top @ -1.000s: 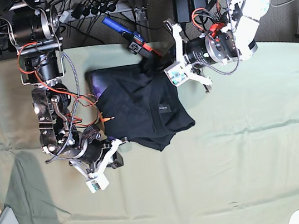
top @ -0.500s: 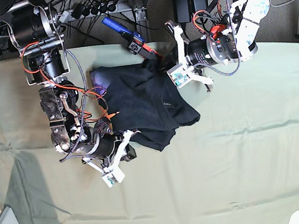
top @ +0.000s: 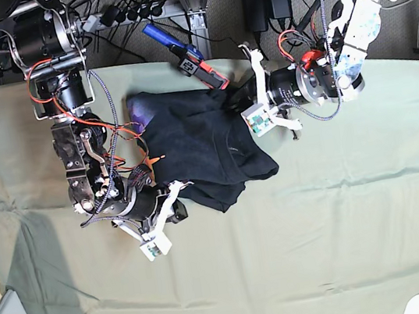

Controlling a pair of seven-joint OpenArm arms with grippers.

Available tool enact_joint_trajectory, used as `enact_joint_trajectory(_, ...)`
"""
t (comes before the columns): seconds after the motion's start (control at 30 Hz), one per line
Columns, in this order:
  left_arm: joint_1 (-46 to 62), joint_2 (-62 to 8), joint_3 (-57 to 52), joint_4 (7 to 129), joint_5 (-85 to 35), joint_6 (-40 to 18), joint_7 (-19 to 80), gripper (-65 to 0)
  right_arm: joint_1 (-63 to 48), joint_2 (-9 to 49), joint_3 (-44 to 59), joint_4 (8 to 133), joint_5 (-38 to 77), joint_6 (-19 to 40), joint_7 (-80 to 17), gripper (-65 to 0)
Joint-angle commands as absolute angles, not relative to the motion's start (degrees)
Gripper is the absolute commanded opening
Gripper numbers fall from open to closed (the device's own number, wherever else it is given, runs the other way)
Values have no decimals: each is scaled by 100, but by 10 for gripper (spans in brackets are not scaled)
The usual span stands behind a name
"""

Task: Fold the T-shirt properly
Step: 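Grasp the folded shirt's sides with both grippers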

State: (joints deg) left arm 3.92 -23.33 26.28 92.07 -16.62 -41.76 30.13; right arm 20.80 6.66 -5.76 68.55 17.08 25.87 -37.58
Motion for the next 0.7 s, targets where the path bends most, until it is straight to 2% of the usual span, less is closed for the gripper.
enact_joint_trajectory(0.0, 244, -2399, 2580, 9150, -1343, -4000, 3229, -650, 2217, 683, -569, 6928, 1767, 2985, -3671, -650)
enact_joint_trajectory(0.27, -14, -2471, 2580, 8809, -1400, -4000, 3234, -650, 2217, 718, -569, 6928, 1782, 2982, -3752, -650)
enact_joint_trajectory(0.67, -213, -2825, 2580, 8809, -1409, -4000, 3205, -650, 2202, 1079, -569, 6928, 2075, 2985, -3809, -650)
